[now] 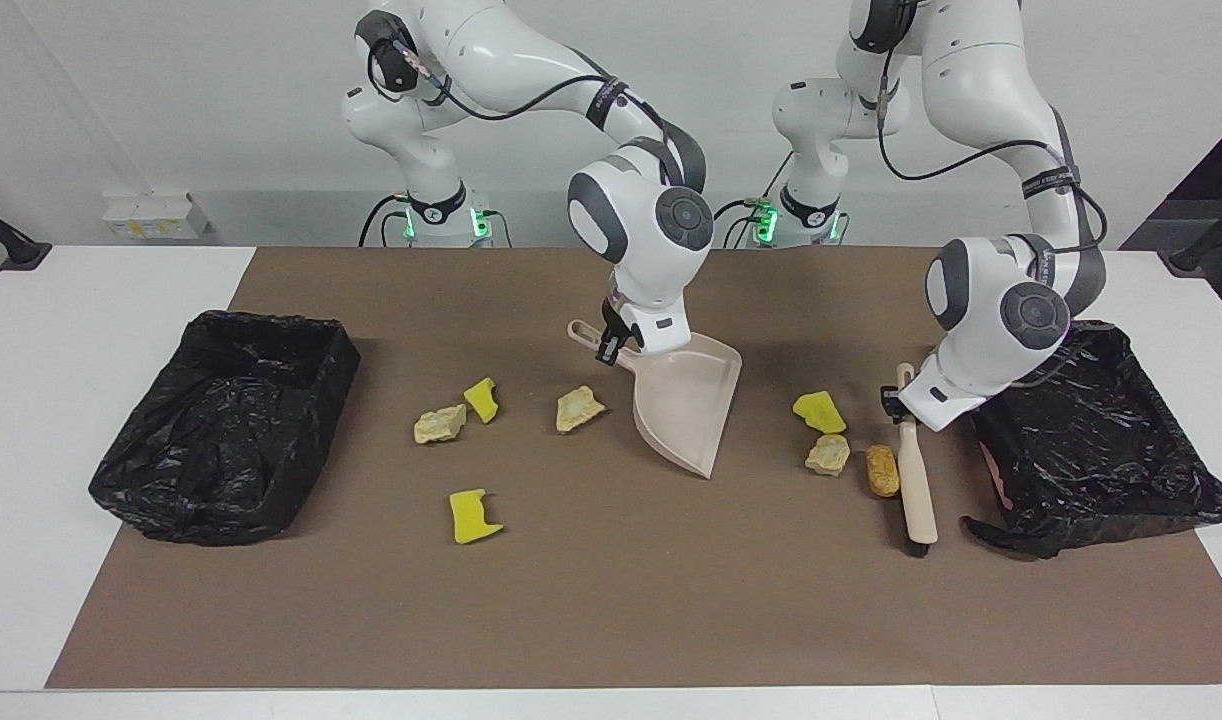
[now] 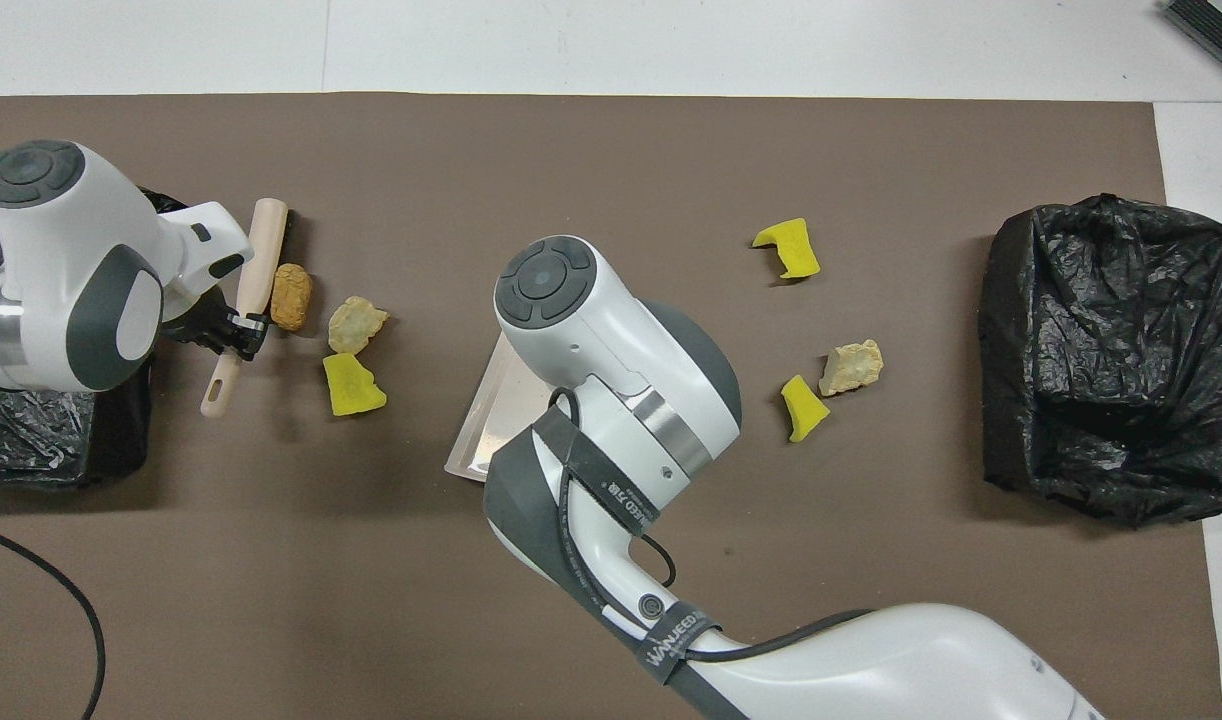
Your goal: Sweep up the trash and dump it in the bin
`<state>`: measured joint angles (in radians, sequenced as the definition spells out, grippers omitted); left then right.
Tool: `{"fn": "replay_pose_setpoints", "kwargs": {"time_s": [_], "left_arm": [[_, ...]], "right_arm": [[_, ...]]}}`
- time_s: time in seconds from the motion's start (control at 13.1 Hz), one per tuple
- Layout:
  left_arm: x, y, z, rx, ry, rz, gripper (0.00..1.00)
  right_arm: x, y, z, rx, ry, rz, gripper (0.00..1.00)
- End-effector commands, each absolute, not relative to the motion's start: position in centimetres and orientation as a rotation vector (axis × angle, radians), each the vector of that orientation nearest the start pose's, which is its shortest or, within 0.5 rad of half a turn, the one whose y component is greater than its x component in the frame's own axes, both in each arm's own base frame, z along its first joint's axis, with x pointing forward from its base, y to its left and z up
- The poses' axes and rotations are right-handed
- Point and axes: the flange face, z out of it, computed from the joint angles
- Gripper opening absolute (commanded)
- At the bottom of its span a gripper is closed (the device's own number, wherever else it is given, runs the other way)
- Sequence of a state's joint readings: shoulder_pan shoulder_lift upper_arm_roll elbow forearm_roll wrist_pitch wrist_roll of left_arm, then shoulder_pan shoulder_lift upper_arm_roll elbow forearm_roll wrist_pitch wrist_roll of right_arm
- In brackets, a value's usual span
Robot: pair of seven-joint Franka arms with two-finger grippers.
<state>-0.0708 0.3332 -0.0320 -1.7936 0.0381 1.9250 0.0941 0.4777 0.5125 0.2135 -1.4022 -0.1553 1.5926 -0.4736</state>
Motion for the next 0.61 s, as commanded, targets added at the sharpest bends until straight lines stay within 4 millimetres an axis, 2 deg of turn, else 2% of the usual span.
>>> {"fn": "replay_pose_setpoints", "kwargs": {"time_s": [0.0, 0.08, 0.15, 0.31, 0.53], "left_arm": [[58.4, -8.9, 35.1, -3.103, 0.374, 0.371, 0.0], [57.8, -9.5, 35.0, -3.109, 0.357, 0.399, 0.0], [57.2, -10.7, 35.0, -3.104, 0.338, 0.409, 0.0], [56.6, -13.1, 35.0, -3.102, 0.322, 0.412, 0.0], [53.5, -19.0, 34.8, -3.14, 0.353, 0.45, 0.0]], "right_arm": [[53.6, 39.0, 38.7, -2.671, -1.806, 0.457, 0.0], [53.5, 39.2, 38.8, -2.673, -1.817, 0.446, 0.0], [52.6, 40.1, 38.7, -2.66, -1.848, 0.439, 0.0], [52.3, 40.5, 38.4, -2.656, -1.855, 0.404, 0.0], [51.9, 40.5, 38.4, -2.68, -1.825, 0.392, 0.0]]}}
